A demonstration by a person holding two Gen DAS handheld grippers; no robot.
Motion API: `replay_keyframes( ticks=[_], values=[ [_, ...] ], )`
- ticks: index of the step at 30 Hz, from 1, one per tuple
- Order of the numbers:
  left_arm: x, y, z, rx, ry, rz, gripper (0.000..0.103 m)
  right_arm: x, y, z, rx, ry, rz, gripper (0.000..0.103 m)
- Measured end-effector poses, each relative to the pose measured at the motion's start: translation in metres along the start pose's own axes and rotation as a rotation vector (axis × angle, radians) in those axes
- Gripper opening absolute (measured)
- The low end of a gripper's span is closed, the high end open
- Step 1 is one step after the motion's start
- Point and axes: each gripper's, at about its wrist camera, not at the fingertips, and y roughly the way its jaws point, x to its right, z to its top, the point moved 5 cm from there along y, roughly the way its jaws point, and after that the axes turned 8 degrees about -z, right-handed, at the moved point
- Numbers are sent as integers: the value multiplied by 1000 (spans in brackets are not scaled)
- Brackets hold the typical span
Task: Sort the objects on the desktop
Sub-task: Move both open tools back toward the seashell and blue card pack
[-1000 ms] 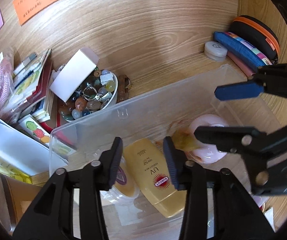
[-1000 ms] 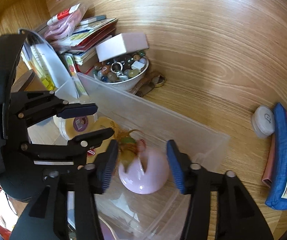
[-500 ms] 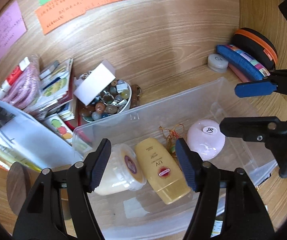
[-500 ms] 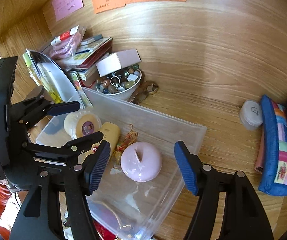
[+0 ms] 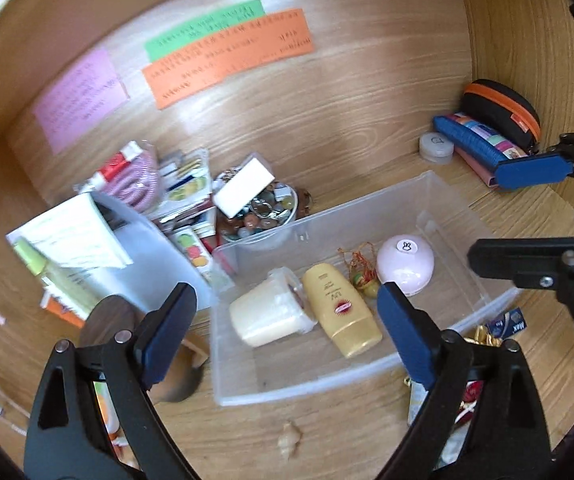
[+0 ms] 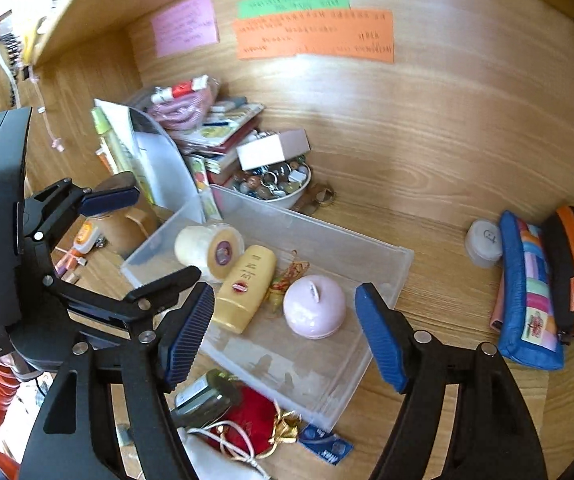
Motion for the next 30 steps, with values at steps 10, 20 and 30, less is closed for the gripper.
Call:
replay_keyframes(
  ticks=[10, 20, 30],
  values=[
    [-23, -45, -26, 38, -80, 33, 102, -16, -55, -19, 92, -41, -47, 80],
    [-51, -24, -91, -90, -162, 18, 102, -1, -65, -70, 117, -36, -136, 80],
    [-53, 9, -144, -200, -186, -17, 102, 22, -12, -124, -20, -53, -174, 78]
  ],
)
